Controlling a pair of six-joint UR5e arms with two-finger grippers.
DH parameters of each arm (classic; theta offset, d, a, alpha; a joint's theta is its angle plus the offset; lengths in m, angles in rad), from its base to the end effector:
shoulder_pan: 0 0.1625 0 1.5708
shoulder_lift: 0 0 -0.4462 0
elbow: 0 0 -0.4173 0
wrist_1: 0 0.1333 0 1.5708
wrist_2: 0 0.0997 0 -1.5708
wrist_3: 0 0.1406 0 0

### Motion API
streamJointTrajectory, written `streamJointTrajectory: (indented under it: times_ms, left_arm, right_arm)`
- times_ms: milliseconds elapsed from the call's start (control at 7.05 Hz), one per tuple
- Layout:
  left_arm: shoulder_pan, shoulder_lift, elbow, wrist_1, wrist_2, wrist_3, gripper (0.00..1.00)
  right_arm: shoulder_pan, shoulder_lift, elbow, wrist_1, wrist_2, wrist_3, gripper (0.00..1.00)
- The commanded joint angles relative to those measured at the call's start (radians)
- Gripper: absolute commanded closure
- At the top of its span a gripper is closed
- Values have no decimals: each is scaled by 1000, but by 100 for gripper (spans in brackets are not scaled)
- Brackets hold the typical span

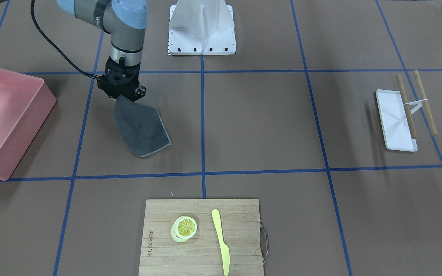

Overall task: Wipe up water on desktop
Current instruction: 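Wipe the cloth back toward the table center with the right gripper, then wipe the grey cloth toward the pink bin with the right gripper, then wipe the cloth back toward the cutting board with the right gripper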

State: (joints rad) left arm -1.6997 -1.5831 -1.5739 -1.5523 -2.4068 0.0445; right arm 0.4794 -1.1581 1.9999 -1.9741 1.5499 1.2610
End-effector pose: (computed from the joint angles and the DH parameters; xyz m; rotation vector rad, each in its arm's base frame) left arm -0.0959 -0.5141 0.6968 0.0695 0.8334 -0.0807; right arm -0.4756 -0.4008 0.3449 0.1878 -0.3974 0.1714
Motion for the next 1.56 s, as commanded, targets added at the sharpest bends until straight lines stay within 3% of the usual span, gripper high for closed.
streamJointTrajectory:
  times_ms: [0,284,426,851,1135,1418]
  left_arm:
    - [0,0,2,0,0,0,2]
    - [0,0,2,0,1,0,2]
    - [0,0,2,0,1,0,2]
    - [2,-6,6,-2,1,-6,2]
    - [3,-11,9,0,1,-9,2]
    - [3,-5,6,0,-2,-6,2]
  right_arm:
    - [72,-131,20,-28,-1,-113,100]
    - [105,-210,20,-29,-10,-179,100]
    - [99,-181,17,-28,-8,-178,100]
    - [-32,93,-87,-2,-2,-3,100]
    - [-116,193,-128,142,-8,145,100]
    - [-134,416,-340,193,-16,253,100]
